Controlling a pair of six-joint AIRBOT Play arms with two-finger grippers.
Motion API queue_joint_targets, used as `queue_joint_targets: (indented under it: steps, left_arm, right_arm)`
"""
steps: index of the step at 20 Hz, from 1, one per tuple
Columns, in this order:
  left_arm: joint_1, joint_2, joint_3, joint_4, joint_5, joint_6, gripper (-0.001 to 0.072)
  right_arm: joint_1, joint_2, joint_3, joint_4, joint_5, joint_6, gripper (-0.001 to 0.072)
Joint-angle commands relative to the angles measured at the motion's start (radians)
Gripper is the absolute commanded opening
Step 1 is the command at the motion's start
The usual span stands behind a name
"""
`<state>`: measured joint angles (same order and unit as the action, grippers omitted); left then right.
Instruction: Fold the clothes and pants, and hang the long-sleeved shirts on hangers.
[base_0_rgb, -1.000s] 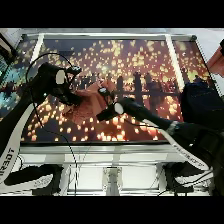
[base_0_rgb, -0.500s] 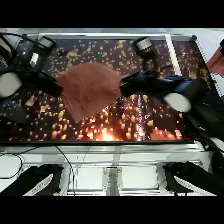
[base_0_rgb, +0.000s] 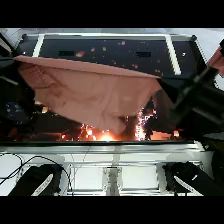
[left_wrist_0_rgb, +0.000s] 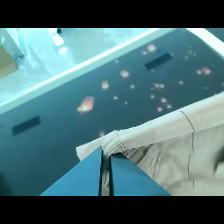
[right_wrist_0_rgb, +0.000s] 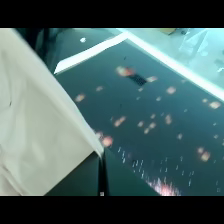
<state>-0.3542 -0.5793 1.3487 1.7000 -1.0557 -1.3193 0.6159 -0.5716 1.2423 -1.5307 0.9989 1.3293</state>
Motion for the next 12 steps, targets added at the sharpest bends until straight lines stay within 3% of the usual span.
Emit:
queue_joint_targets:
  steps: [1, 3, 6, 9, 12]
  left_arm:
    - [0.001, -0.001, 0.001, -0.106, -0.069, 0.000, 0.0030]
    - [0.001, -0.039, 0.001, -0.195, -0.120, 0.000, 0.0030]
    - [0.001, -0.113, 0.001, -0.278, -0.198, 0.000, 0.0030]
    - [0.001, -0.211, 0.001, -0.303, -0.283, -0.001, 0.0030]
    - [0.001, -0.307, 0.001, -0.286, -0.257, -0.004, 0.0030]
  right_arm:
    - [0.000, 0.062, 0.006, 0.054, 0.213, -0.078, 0.0005]
    - [0.000, 0.060, 0.027, 0.068, 0.294, -0.082, 0.0005]
    - [0.000, 0.056, 0.032, 0.079, 0.303, -0.082, 0.0004]
    - [0.000, 0.004, 0.032, 0.077, 0.322, -0.082, 0.0003]
    - [0.000, -0.113, 0.032, 0.016, 0.298, -0.082, 0.0004]
